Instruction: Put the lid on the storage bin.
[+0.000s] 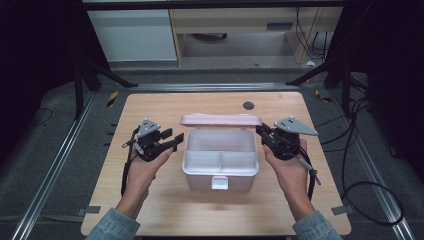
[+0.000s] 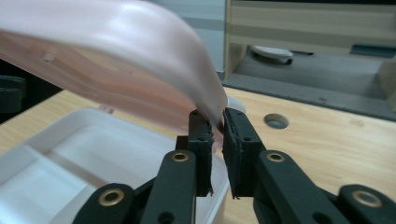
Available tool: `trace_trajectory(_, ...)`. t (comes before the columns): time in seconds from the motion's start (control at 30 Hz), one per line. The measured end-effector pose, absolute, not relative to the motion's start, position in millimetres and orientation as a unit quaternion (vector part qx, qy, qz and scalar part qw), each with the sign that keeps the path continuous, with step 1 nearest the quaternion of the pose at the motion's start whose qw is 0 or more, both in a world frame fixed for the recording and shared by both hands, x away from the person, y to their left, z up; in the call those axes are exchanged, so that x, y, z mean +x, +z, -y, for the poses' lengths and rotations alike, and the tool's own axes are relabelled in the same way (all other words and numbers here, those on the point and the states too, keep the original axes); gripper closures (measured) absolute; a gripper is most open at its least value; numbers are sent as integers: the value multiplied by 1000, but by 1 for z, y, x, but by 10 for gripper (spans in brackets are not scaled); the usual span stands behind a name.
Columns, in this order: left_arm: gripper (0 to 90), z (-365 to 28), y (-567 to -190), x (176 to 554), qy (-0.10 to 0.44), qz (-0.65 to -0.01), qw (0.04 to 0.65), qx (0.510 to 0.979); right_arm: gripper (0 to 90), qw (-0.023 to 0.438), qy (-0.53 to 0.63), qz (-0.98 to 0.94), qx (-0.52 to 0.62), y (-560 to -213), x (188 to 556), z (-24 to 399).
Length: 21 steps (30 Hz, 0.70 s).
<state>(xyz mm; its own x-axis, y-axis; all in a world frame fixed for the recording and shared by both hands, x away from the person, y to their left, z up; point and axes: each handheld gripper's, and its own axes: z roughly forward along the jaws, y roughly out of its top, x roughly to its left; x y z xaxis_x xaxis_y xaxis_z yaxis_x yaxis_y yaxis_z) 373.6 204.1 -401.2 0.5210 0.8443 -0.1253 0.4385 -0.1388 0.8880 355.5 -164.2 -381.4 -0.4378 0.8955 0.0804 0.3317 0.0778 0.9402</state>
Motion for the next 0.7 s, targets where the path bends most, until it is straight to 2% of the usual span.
trace_trajectory(0.43, 455, -226, -416, 360, 212, -459, 483, 715, 743, 235, 498, -701, 453, -400, 350, 169)
trace_trajectory(0.53, 438, -231, -418, 358, 221, -460, 478, 715, 702, 224, 492, -706, 457, -405, 344, 173)
trace_trajectory(0.6, 415, -235, -420, 356, 225, -463, 473, 715, 644, 221, 483, -709, 464, -408, 339, 176)
trace_trajectory(0.7, 355, -241, -425, 356, 237, -468, 459, 717, 572, 231, 463, -712, 475, -415, 331, 186)
